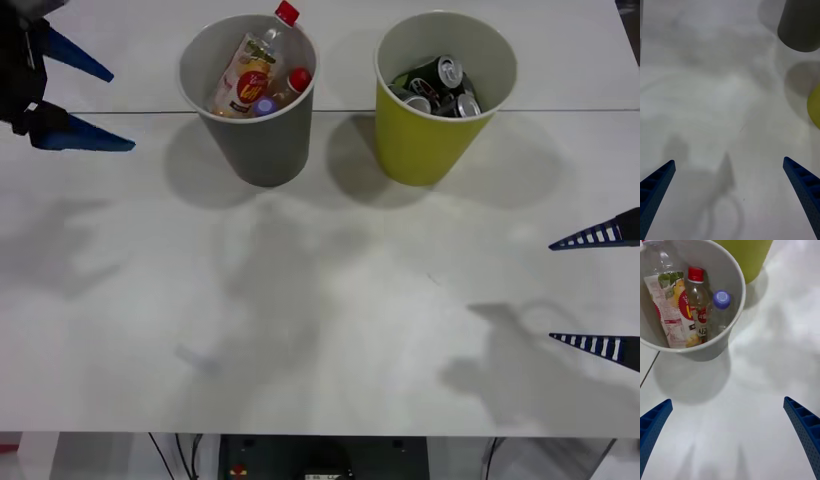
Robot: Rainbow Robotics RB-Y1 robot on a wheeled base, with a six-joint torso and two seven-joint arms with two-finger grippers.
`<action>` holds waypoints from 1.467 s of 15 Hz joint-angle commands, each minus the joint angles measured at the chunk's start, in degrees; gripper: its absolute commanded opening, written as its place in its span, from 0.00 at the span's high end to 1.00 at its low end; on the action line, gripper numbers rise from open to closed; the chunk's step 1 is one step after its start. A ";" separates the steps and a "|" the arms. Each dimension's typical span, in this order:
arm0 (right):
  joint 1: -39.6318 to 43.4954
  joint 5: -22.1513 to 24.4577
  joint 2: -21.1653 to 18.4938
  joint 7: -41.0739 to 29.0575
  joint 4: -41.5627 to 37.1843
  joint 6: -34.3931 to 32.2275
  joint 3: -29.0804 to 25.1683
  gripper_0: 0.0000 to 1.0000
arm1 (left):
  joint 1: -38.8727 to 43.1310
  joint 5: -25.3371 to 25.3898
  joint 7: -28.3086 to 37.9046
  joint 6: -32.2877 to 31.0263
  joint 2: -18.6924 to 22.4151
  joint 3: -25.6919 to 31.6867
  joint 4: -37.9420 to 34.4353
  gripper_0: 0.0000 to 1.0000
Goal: Put the can into the green bin and the plastic bottle into the gray bin
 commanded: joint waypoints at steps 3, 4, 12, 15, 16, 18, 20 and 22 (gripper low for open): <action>0.00 0.00 0.00 0.00 0.00 0.00 0.00 0.00 | 23.30 1.42 -11.99 0.01 -0.15 18.03 -13.76 0.00; 0.00 0.00 0.00 0.00 0.00 0.00 0.00 0.00 | 27.88 2.21 -14.27 0.01 -0.32 21.28 -16.22 0.00; 0.00 0.00 0.00 0.00 0.00 0.00 0.00 0.00 | 48.62 8.19 -33.61 0.10 -1.29 31.21 -21.14 0.00; 0.00 0.00 0.00 0.00 0.00 0.00 0.00 0.00 | 52.57 9.51 -36.77 1.68 -4.10 32.36 -21.14 0.00; 0.00 0.00 0.00 0.00 0.00 0.00 0.00 0.00 | 54.15 10.03 -37.04 3.08 -6.04 32.71 -21.31 0.00; 0.00 0.00 0.00 0.00 0.00 0.00 0.00 0.00 | 56.35 9.68 -37.48 5.28 -8.14 32.80 -22.63 0.00; 0.00 0.00 0.00 0.00 0.00 0.00 0.00 0.00 | 58.72 9.33 -37.83 7.65 -9.64 32.71 -24.39 0.00; 0.00 0.00 0.00 0.00 0.00 0.00 0.00 0.00 | 61.10 8.63 -38.62 9.15 -11.31 32.80 -26.59 0.00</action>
